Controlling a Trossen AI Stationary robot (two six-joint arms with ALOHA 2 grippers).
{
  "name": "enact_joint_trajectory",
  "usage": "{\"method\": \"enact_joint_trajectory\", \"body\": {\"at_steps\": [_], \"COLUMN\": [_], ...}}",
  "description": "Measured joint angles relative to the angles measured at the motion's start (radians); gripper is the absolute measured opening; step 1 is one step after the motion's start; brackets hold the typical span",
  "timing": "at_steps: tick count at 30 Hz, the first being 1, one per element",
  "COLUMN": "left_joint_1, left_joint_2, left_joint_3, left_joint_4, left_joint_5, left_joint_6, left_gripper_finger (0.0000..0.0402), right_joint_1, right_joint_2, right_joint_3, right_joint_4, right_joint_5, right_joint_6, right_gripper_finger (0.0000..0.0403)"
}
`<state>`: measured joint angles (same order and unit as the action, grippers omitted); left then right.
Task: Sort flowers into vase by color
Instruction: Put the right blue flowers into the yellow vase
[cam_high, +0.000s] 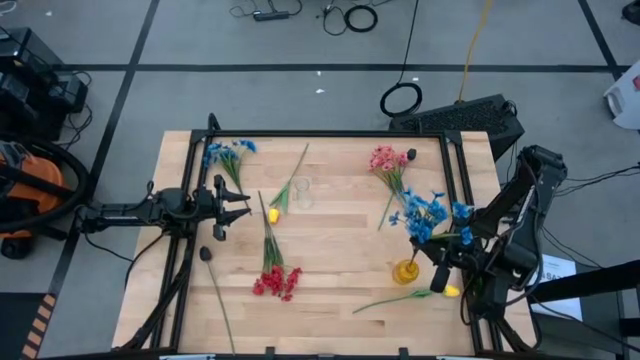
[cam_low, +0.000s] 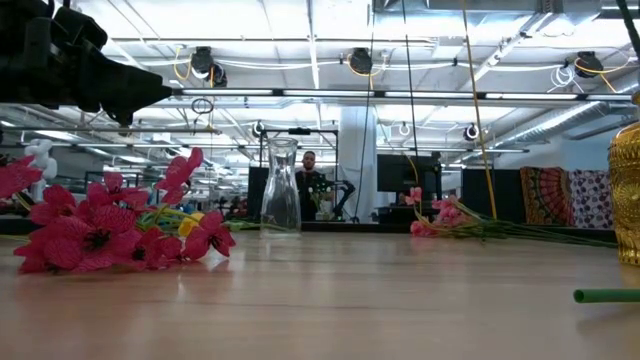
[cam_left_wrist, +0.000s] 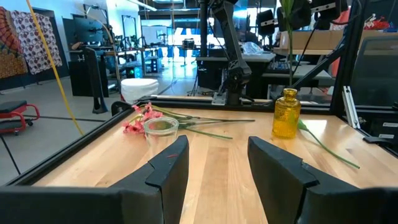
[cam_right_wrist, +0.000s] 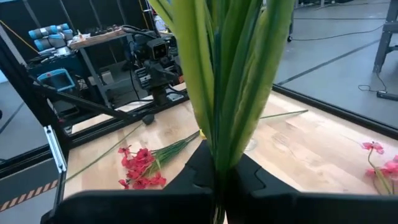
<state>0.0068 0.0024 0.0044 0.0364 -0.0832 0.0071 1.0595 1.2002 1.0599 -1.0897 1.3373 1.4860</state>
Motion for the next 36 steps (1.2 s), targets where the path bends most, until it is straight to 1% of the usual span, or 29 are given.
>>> {"method": "enact_joint_trajectory", "body": {"at_steps": [13, 15, 18, 22, 28, 31, 36], "left_joint_1": [0.000, 0.000, 0.000, 0.000, 0.000, 0.000, 0.000], "left_joint_2": [0.000, 0.000, 0.000, 0.000, 0.000, 0.000, 0.000], "left_joint_3": [0.000, 0.000, 0.000, 0.000, 0.000, 0.000, 0.000], "left_joint_4": [0.000, 0.000, 0.000, 0.000, 0.000, 0.000, 0.000], "left_joint_5": [0.000, 0.000, 0.000, 0.000, 0.000, 0.000, 0.000], "left_joint_6": [0.000, 0.000, 0.000, 0.000, 0.000, 0.000, 0.000], "left_gripper_finger": [0.0171, 0.0171, 0.0171, 0.0171, 0.0171, 0.0171, 0.0171], "right_joint_1": [0.003, 0.003, 0.015, 0.042, 0.076, 0.082, 0.081], "right_joint_2": [0.085, 0.095, 0.102, 0.108, 0.108, 0.108, 0.108], "right_joint_3": [-0.005, -0.030, -0.087, -0.163, -0.239, -0.258, -0.259], "right_joint_4": [-0.001, -0.003, 0.002, 0.041, 0.100, 0.128, 0.137], "right_joint_5": [-0.001, -0.001, 0.001, 0.019, 0.020, -0.013, -0.112], "right_joint_6": [0.005, 0.044, 0.147, 0.233, 0.258, 0.255, 0.252], "right_gripper_finger": [0.0000, 0.0000, 0.0000, 0.0000, 0.0000, 0.0008, 0.0041]}}
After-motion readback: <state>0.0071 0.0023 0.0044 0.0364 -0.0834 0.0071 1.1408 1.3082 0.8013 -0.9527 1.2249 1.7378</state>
